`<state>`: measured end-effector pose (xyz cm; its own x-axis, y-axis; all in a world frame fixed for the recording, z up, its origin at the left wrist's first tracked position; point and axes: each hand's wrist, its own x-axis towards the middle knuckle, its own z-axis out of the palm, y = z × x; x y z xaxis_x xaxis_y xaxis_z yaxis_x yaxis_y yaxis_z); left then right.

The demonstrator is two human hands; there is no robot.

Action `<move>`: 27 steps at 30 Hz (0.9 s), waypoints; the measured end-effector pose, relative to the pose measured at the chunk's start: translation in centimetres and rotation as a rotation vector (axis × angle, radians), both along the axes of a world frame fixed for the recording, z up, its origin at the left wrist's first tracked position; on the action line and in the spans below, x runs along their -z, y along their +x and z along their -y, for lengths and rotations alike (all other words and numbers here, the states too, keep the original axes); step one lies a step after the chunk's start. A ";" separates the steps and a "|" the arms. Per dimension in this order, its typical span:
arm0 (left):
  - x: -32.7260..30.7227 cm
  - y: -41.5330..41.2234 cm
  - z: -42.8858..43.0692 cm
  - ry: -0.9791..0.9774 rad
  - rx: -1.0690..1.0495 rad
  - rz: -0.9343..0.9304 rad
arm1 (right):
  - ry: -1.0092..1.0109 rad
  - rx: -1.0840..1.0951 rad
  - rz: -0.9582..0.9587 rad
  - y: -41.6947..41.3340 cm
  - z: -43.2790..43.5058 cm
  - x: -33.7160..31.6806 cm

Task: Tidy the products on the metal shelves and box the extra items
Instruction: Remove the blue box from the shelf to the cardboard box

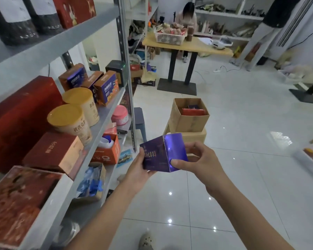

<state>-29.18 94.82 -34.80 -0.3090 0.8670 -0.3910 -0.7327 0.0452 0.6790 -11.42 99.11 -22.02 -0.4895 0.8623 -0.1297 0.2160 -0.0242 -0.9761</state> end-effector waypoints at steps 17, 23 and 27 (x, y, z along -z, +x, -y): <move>0.3 -2.1 -5.0 -0.019 0.019 -0.339 | 0.251 -0.063 0.424 -3.2 -3.0 0.5; 0.2 -2.3 -6.9 -0.026 0.010 -0.368 | 0.156 -0.093 0.423 -3.6 -5.0 0.5; 0.5 -2.6 -8.0 -0.033 -0.005 -0.394 | 0.161 -0.081 0.394 -3.7 -5.7 0.9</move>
